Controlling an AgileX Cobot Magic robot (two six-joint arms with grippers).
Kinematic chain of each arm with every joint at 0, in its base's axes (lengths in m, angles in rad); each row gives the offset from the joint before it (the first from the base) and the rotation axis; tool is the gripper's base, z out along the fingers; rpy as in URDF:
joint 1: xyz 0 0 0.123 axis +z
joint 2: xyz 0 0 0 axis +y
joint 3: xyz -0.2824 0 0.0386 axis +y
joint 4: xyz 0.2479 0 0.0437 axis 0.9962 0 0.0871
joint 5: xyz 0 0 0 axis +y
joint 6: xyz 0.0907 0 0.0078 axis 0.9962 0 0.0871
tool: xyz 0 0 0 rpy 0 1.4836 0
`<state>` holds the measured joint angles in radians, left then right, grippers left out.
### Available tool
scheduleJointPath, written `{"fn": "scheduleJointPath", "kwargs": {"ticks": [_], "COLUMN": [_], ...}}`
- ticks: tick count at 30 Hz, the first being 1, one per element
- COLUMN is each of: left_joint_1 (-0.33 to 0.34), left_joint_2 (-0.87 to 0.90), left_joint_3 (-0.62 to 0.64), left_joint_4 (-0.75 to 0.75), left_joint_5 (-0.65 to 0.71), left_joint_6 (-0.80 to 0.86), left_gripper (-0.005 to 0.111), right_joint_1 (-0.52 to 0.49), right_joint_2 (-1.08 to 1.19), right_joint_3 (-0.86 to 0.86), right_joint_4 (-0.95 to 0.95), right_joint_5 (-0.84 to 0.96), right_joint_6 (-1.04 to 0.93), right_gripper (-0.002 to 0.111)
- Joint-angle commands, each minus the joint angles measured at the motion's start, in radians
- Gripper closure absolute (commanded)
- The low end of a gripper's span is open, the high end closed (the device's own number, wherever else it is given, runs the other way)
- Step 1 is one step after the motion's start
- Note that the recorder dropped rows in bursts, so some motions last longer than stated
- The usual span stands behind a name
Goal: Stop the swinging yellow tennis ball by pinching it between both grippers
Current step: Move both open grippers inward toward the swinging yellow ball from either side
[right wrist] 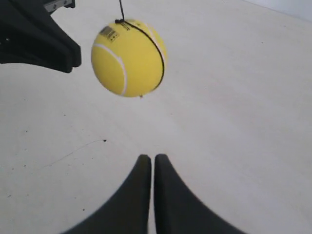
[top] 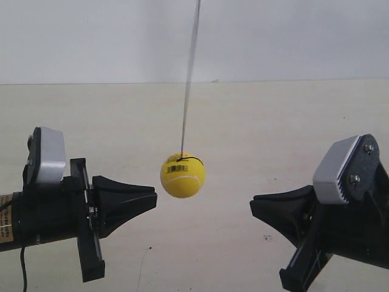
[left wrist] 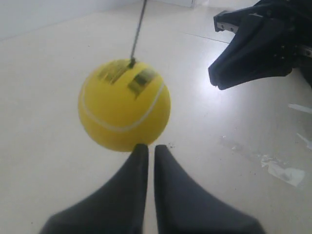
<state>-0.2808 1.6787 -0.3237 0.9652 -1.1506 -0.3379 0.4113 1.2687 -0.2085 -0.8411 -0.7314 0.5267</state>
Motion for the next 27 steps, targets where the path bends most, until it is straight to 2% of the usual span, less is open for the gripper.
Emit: {"fn": "scheduleJointPath", "kwargs": {"ticks": [1, 7, 27], "left_joint_1": [-0.009, -0.009, -0.010], "left_joint_2": [0.019, 0.021, 0.021], "left_joint_3": [-0.003, -0.003, -0.003], "left_joint_4": [0.004, 0.043, 0.104], "left_joint_5": [-0.022, -0.061, -0.070], "left_joint_6": [0.007, 0.007, -0.022], "left_gripper": [0.102, 0.102, 0.102], "right_joint_1": [0.017, 0.017, 0.017], "right_joint_2": [0.000, 0.000, 0.000], "right_joint_3": [-0.006, -0.006, -0.006], "right_joint_4": [0.000, -0.004, -0.098], "right_joint_5": [-0.016, -0.032, -0.101], "right_joint_6": [-0.015, -0.008, 0.051], "right_gripper": [0.108, 0.108, 0.108]}}
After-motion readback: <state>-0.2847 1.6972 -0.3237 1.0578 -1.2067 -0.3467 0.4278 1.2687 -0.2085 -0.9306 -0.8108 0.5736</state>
